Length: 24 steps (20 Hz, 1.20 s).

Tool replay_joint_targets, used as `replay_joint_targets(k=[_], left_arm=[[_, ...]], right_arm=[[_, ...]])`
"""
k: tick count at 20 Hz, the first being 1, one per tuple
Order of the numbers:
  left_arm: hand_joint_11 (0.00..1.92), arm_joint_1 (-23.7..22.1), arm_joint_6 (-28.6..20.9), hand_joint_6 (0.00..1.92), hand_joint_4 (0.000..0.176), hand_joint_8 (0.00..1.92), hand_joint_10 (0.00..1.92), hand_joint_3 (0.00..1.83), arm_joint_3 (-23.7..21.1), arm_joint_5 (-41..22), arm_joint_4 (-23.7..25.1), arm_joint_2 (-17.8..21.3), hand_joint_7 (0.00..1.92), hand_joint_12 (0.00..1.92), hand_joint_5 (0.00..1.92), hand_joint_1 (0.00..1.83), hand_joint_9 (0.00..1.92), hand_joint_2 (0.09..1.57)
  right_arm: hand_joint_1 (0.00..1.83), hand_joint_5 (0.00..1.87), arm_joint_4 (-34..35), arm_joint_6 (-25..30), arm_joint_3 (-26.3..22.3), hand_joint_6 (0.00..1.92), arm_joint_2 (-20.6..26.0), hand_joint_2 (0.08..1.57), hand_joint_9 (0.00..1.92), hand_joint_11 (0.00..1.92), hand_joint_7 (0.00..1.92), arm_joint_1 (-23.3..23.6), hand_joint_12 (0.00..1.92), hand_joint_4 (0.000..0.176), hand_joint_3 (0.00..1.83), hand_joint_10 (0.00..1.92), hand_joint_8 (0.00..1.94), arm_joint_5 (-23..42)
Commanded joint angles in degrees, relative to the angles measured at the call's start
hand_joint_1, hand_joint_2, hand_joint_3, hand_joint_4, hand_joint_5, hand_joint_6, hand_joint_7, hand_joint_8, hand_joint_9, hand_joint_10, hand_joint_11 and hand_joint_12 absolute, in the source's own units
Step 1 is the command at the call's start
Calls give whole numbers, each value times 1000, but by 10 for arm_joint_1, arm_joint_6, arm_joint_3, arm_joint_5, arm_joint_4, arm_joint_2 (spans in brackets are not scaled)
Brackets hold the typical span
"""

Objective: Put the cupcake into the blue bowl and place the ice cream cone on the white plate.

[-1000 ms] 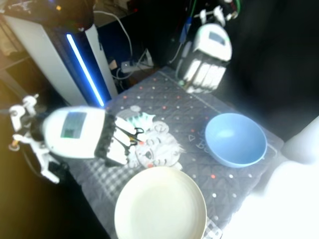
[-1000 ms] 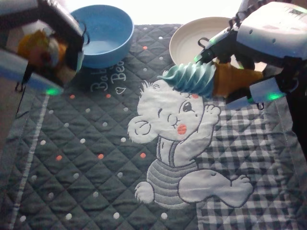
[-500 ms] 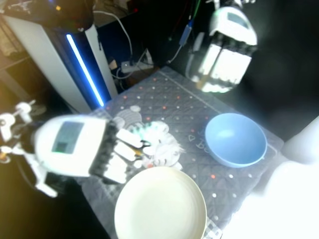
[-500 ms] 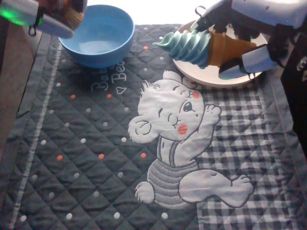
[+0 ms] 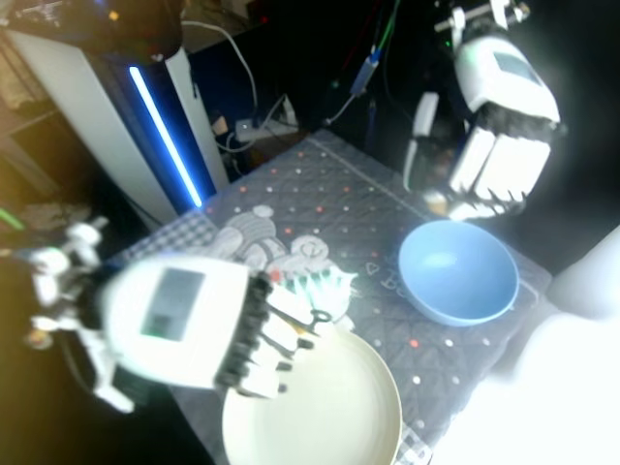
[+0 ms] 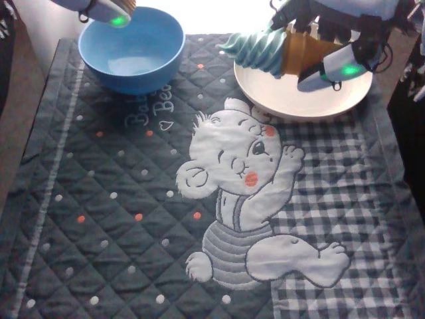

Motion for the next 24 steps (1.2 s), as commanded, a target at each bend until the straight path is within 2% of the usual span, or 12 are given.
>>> replay_joint_targets(k=[1, 4, 9, 11, 13, 14, 15, 16, 22, 24], left_arm=[[1026, -9, -4, 1060, 0, 713, 910, 1, 6, -17, -20, -6, 1026, 720, 1002, 1383, 1050, 1075], [1035, -8, -5, 1081, 0, 744, 917, 1, 28, 5, -19, -31, 1001, 732, 979, 1383, 1064, 1080], [976, -9, -9, 1049, 0, 780, 985, 0, 43, 25, -4, -51, 990, 796, 982, 1382, 1036, 1085], [980, -3, -9, 1042, 0, 746, 967, 0, 45, 32, 0, -56, 1012, 776, 986, 1382, 1042, 1080], [1007, 5, -10, 963, 0, 741, 953, 0, 52, 38, -1, -63, 1030, 713, 1017, 1386, 1058, 1070], [919, 8, -10, 926, 0, 705, 844, 0, 55, 43, 0, -65, 1028, 1261, 1009, 1474, 1061, 1065], [885, 13, -10, 887, 0, 736, 1003, 2, 58, 49, 2, -67, 1040, 1115, 1016, 1405, 1050, 1068], [905, 15, -10, 907, 0, 730, 1036, 0, 59, 50, 1, -68, 1048, 1034, 998, 1391, 1052, 1072], [764, 32, -24, 921, 0, 846, 1162, 1, 78, 51, 0, -85, 1023, 1043, 981, 1381, 949, 1092], [840, 34, -24, 882, 0, 750, 1098, 0, 78, 50, 0, -86, 1064, 1007, 1011, 1386, 1000, 1076]], right_arm=[[1273, 1004, 19, 0, 9, 818, -2, 1058, 1451, 1150, 1227, 13, 1169, 0, 0, 151, 706, 60], [1273, 1024, 19, 0, 29, 781, -17, 1054, 1467, 1151, 1225, 24, 1207, 0, 0, 163, 717, 40], [1274, 991, 19, 0, 49, 848, -30, 1058, 1495, 1235, 1241, 33, 1137, 0, 0, 186, 678, 16], [1282, 995, 19, 0, 60, 824, -37, 1055, 1514, 1250, 1250, 36, 1131, 0, 0, 196, 678, 5], [1269, 958, 20, 0, 69, 910, -40, 1069, 1498, 1218, 1219, 39, 1131, 0, 0, 206, 710, -6], [1272, 953, 21, 0, 70, 919, -40, 1070, 1505, 1215, 1220, 40, 1129, 0, 0, 213, 711, -9], [1273, 965, 24, 0, 77, 908, -42, 1063, 1509, 1232, 1243, 41, 1114, 0, 0, 219, 662, -15], [1275, 970, 25, 0, 80, 903, -43, 1059, 1511, 1239, 1259, 41, 1098, 0, 0, 221, 627, -16], [1261, 972, 30, 0, 95, 956, -44, 1062, 1494, 1230, 1251, 43, 1094, 0, 0, 223, 590, -38], [1262, 949, 30, 0, 99, 994, -45, 1067, 1481, 1210, 1254, 43, 1062, 0, 0, 207, 579, -42]])
